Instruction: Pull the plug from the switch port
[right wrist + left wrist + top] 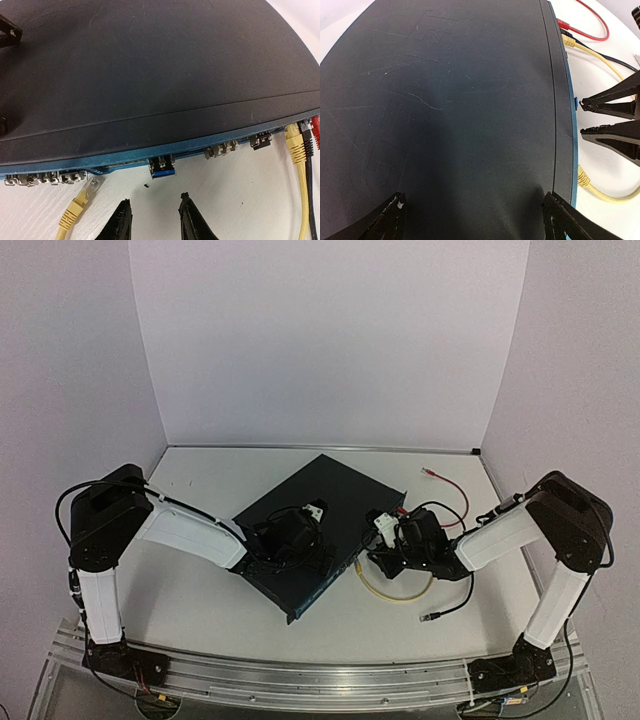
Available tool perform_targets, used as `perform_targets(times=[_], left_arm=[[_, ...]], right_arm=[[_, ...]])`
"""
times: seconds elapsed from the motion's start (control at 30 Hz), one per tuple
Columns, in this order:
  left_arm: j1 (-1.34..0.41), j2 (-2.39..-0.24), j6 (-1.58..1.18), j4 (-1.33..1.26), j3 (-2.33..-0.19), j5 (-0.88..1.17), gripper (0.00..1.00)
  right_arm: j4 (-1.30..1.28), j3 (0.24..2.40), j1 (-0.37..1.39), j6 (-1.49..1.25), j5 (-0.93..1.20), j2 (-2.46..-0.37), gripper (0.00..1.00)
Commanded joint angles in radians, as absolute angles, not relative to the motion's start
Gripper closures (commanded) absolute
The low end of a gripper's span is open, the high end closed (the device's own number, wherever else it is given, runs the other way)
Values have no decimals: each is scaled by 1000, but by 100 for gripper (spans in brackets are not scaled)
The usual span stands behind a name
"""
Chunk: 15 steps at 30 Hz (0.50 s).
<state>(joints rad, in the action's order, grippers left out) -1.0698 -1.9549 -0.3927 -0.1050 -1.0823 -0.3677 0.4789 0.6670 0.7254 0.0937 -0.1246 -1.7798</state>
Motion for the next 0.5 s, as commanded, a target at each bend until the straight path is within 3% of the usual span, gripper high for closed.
perform_targets(times=[0.0, 0.47], left_arm=[[-1050, -2089, -459, 192, -1009, -181, 6], [-1049, -2090, -462, 189, -1007, -183, 6]], right_arm=[[481, 701, 732, 95, -127, -1768, 69], [479, 783, 732, 94, -120, -1828, 71]])
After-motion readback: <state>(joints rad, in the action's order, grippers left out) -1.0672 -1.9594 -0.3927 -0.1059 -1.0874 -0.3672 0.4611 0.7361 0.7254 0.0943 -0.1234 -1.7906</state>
